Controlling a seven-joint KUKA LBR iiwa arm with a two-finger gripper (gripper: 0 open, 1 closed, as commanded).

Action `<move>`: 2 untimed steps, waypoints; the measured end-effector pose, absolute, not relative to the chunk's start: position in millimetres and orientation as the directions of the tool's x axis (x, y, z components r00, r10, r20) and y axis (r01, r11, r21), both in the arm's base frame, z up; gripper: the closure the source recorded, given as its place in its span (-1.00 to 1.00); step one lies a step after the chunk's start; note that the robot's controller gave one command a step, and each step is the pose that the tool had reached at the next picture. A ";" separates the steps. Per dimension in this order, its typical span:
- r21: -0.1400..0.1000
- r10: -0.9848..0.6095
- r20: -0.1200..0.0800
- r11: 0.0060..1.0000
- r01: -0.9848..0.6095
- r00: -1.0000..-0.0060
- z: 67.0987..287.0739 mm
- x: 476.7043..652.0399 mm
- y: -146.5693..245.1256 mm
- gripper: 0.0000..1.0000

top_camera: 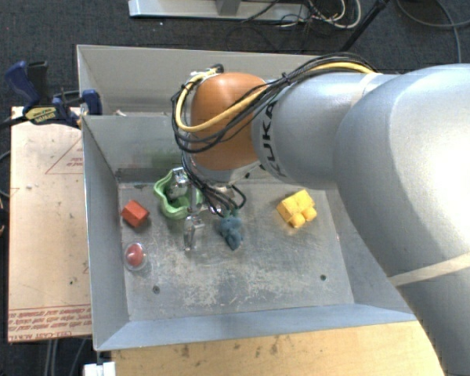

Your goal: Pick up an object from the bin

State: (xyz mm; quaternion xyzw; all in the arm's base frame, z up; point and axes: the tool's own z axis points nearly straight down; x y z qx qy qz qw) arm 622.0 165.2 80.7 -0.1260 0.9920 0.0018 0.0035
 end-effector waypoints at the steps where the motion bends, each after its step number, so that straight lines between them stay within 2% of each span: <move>1: 0.003 -0.246 -0.032 0.969 -0.246 -0.969 91.4 628.9 165.5 1.00; 2: 0.000 -0.320 -0.013 0.947 -0.320 -0.947 223.3 632.9 163.6 1.00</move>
Offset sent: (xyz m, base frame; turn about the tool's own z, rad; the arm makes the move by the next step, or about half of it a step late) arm 0.0000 0.0000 0.0000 0.0000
